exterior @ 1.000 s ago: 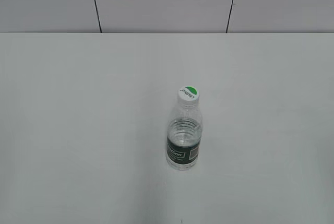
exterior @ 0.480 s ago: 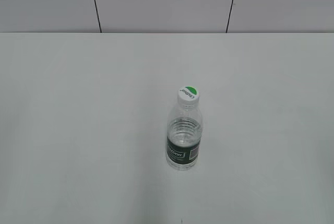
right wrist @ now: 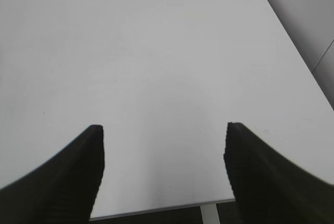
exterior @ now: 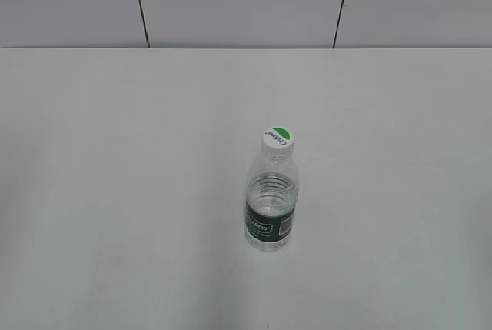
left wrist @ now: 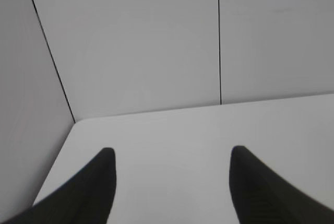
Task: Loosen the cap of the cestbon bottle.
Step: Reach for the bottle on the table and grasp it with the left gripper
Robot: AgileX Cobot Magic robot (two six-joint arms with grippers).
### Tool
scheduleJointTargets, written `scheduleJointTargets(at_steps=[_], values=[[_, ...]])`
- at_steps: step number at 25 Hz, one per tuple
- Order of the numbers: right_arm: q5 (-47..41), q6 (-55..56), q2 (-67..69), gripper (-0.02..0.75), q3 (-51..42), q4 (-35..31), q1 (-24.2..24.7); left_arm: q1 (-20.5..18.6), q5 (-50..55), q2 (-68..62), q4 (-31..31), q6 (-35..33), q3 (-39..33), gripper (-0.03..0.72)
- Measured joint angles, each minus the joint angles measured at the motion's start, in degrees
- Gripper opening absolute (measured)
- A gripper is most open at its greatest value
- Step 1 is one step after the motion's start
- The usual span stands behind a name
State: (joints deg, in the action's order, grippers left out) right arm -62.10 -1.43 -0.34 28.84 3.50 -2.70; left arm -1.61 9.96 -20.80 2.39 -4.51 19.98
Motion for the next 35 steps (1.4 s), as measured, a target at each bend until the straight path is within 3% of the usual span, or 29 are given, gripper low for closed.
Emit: scheduleJointTargets(at_steps=[26, 35], values=[[0.0, 0.0, 0.0, 0.551, 0.0, 0.1, 0.0, 0.0, -39.0, -40.5, 0.6, 0.0, 0.0, 0.417], [0.0, 0.0, 0.0, 0.551, 0.0, 0.1, 0.0, 0.0, -45.7, -53.1, 1.1, 0.0, 0.0, 0.417]])
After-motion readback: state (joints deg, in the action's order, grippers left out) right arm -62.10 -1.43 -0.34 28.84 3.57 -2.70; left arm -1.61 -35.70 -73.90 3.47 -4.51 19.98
